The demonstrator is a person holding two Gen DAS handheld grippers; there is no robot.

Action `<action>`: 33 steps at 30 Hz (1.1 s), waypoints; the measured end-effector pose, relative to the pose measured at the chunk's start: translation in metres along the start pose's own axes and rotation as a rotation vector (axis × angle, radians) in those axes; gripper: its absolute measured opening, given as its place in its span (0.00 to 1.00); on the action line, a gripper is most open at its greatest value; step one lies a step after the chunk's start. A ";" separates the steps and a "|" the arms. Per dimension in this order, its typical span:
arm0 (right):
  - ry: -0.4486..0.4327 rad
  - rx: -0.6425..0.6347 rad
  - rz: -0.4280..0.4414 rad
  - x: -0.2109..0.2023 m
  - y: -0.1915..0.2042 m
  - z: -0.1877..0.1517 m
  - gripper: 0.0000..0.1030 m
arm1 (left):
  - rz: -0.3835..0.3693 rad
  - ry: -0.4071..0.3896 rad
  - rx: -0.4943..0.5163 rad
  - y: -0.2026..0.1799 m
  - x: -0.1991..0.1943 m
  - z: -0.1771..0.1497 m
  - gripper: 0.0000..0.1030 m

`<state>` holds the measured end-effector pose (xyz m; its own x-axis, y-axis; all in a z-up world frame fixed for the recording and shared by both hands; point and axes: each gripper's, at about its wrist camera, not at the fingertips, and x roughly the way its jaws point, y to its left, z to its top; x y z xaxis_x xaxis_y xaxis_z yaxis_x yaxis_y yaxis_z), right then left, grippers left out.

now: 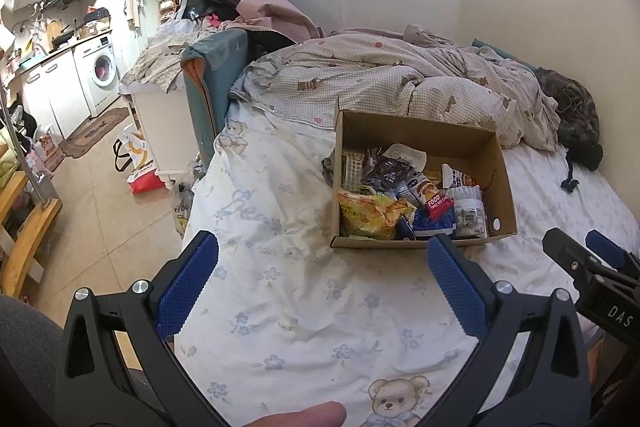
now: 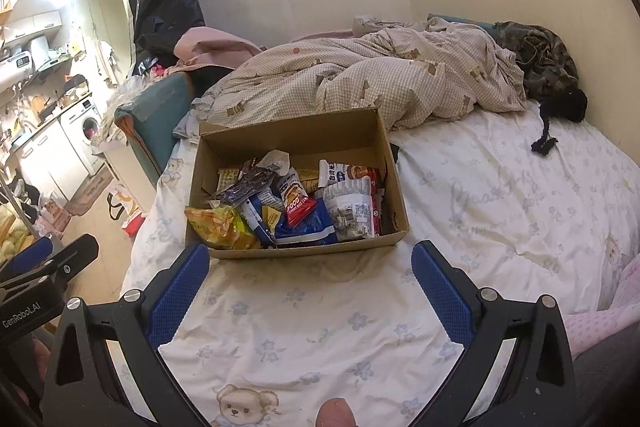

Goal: Organize snacks

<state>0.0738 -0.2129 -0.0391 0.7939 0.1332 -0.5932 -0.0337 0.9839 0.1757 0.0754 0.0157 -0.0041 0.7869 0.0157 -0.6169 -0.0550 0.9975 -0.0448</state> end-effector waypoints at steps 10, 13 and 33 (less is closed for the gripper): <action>-0.008 -0.006 -0.005 -0.001 -0.001 0.000 1.00 | 0.000 0.007 -0.005 0.000 -0.001 0.000 1.00; -0.010 -0.008 -0.005 -0.002 -0.001 0.000 1.00 | -0.007 0.008 -0.001 0.000 -0.001 0.000 1.00; -0.011 -0.013 -0.008 -0.002 0.001 0.001 1.00 | -0.007 0.008 0.003 0.001 -0.001 0.000 1.00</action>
<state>0.0726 -0.2125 -0.0366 0.8011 0.1235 -0.5857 -0.0346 0.9864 0.1607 0.0744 0.0163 -0.0035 0.7825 0.0078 -0.6227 -0.0475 0.9977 -0.0473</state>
